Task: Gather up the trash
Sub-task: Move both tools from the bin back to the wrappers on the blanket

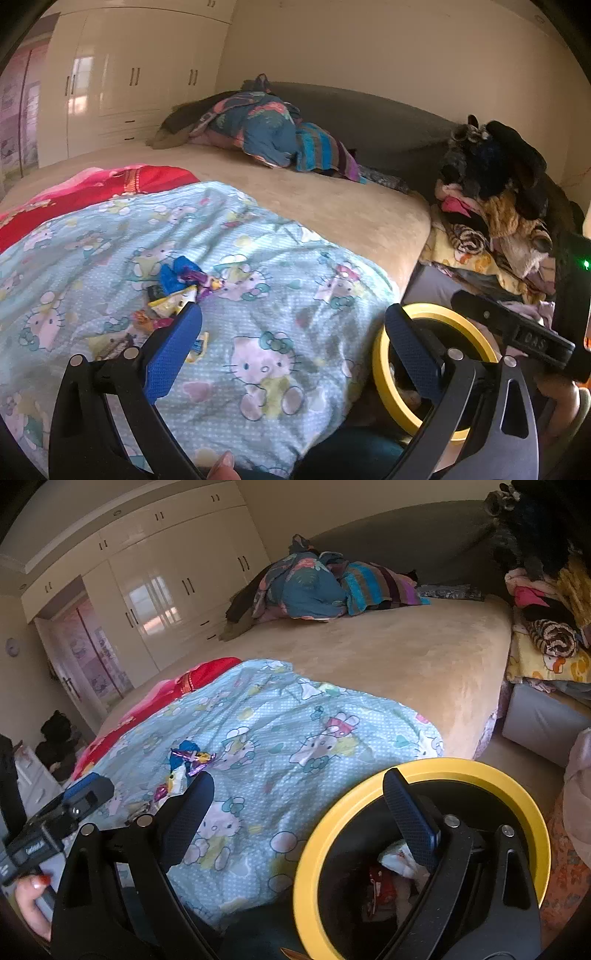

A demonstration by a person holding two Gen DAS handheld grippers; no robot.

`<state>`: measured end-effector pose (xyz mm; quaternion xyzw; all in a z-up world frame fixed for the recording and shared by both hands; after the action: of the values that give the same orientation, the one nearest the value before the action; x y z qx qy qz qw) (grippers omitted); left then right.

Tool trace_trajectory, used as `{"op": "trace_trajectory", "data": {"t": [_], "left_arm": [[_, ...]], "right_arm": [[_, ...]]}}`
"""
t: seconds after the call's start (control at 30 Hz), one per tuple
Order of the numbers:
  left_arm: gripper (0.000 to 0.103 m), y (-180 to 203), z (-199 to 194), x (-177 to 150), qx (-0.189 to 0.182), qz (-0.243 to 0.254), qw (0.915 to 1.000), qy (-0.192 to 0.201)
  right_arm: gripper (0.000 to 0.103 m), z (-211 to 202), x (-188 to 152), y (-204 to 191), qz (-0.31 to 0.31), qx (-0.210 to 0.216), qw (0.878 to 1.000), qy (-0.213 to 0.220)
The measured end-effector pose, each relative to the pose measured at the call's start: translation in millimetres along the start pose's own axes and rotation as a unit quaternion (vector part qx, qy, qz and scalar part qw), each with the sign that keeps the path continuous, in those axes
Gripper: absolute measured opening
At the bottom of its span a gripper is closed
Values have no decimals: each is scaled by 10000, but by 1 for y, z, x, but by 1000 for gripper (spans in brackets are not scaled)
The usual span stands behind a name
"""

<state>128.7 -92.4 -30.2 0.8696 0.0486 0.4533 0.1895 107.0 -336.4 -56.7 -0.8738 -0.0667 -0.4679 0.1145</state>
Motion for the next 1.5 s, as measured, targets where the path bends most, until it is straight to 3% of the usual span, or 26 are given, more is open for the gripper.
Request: {"op": "trace_trajectory", "data": {"t": [0.9,1.5], "left_arm": [[97,-91,-18,29,740,-730,9936,434],[96,-154,-14,28,1182,-1168,9855,335]], "right_arm": [[85,30,15,-78,-704,511,9962,-46],[85,80,27,-128,-1067,882,9901,-246]]}}
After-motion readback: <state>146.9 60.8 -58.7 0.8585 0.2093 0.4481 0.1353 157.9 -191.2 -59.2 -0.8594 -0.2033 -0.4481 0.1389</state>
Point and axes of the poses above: each gripper's, at about its wrist camera, not at the fingertips, and z roughly the way its jaws point, y to its right, x to its top, the point moved 3 cm from there along z, roughly the way its jaws point, and after that the axes turned 14 degrees about -z, right-handed, at the moved point
